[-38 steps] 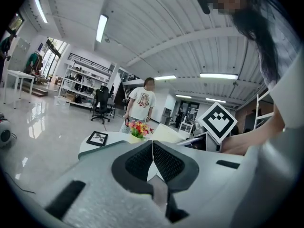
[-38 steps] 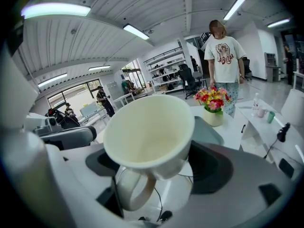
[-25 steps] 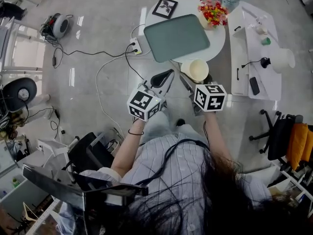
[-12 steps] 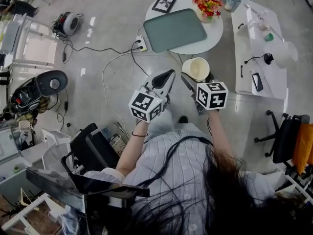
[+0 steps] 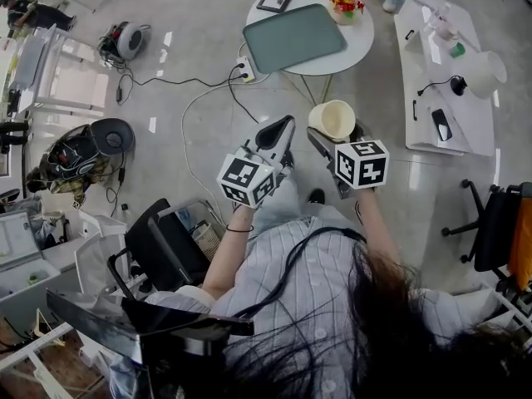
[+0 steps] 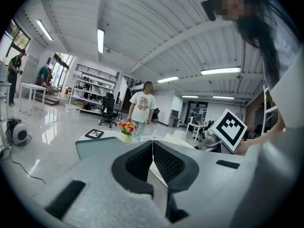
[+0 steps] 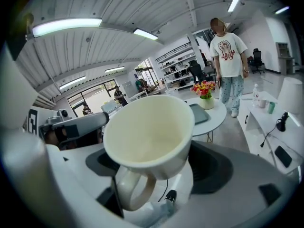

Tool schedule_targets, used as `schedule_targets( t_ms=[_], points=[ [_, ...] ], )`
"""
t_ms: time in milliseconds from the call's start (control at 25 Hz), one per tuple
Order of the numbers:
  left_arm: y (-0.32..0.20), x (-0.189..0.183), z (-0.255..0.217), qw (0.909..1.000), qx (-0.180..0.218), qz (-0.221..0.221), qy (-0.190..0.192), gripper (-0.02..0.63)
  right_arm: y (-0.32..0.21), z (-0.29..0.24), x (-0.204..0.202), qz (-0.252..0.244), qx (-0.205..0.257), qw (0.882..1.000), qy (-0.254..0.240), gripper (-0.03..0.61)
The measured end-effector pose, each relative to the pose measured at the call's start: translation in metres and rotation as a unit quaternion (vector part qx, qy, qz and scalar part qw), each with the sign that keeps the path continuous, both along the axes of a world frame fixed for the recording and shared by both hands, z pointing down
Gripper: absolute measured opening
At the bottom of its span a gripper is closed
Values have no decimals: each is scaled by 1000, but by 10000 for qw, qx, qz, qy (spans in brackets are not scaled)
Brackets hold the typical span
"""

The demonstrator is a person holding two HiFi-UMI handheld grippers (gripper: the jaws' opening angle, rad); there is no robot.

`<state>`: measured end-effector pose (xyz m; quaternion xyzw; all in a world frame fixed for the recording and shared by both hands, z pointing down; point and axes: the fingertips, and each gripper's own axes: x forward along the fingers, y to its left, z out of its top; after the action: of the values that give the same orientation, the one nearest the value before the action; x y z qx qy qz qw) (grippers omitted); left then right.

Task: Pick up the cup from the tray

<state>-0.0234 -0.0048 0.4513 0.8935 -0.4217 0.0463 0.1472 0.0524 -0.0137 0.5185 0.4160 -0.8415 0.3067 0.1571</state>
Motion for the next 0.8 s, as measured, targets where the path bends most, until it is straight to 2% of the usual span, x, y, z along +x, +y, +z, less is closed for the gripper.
schedule_targets(
  t_ms=[360, 800],
  points=[
    [46, 16, 1, 9999, 100, 109, -59, 14, 61, 7, 12, -69, -82, 9999, 10, 423],
    [68, 25, 1, 9998, 170, 58, 36, 14, 108, 1, 18, -347, -50, 9993, 110, 423]
  ],
)
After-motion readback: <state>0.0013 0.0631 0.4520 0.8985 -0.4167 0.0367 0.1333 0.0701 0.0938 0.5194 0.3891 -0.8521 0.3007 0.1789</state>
